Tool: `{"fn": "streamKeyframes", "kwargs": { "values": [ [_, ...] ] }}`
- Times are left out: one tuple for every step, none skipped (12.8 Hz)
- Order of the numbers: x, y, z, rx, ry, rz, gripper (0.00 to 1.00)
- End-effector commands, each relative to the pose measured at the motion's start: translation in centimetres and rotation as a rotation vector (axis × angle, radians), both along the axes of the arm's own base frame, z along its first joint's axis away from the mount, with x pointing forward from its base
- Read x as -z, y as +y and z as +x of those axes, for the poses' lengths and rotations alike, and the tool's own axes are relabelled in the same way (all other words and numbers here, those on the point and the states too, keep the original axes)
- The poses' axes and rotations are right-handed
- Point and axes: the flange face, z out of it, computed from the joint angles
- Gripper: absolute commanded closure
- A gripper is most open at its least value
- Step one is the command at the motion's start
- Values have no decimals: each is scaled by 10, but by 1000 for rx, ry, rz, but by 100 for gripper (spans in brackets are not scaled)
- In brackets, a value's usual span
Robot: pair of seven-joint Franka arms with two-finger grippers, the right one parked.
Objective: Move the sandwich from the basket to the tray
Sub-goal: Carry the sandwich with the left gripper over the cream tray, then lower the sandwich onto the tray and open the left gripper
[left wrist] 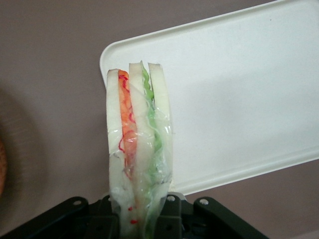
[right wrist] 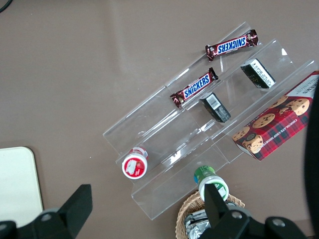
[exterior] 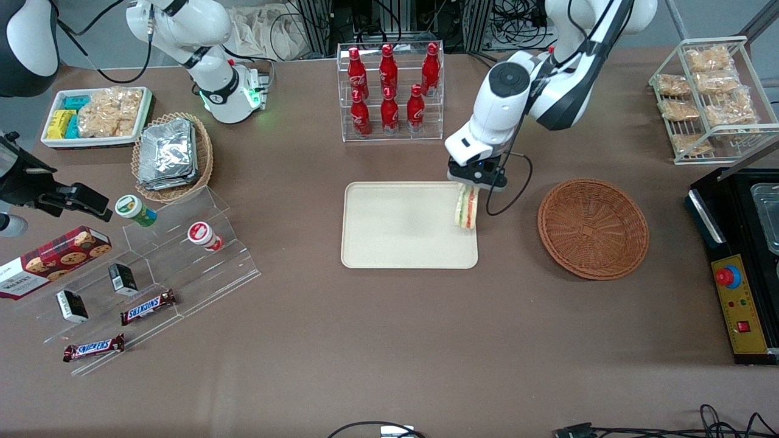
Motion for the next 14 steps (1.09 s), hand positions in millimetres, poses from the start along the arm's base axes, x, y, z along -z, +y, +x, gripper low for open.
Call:
{"fn": "streamKeyframes", "kwargs": {
  "values": [
    [21, -32, 5, -25, 38, 14, 89],
    [30, -36, 7, -41, 34, 33, 90],
    [40, -40, 9, -60, 35, 51, 89],
    [51, -49, 7, -61, 39, 63, 89],
    [62, -55, 7, -61, 51, 71, 89],
    [71, -57, 10, -56, 59, 77, 89],
    [80, -60, 14, -55, 68, 80, 89],
    [88, -62, 16, -53, 80, 83, 89],
    [95, -61, 16, -53, 89, 88, 89],
    [97, -62, 15, -47, 90, 92, 89],
    [100, -60, 15, -42, 92, 99, 88],
    [104, -61, 13, -41, 97, 103, 86],
    [107, -61, 13, -41, 102, 104, 84],
    [108, -60, 13, -55, 103, 105, 77]
  ]
}}
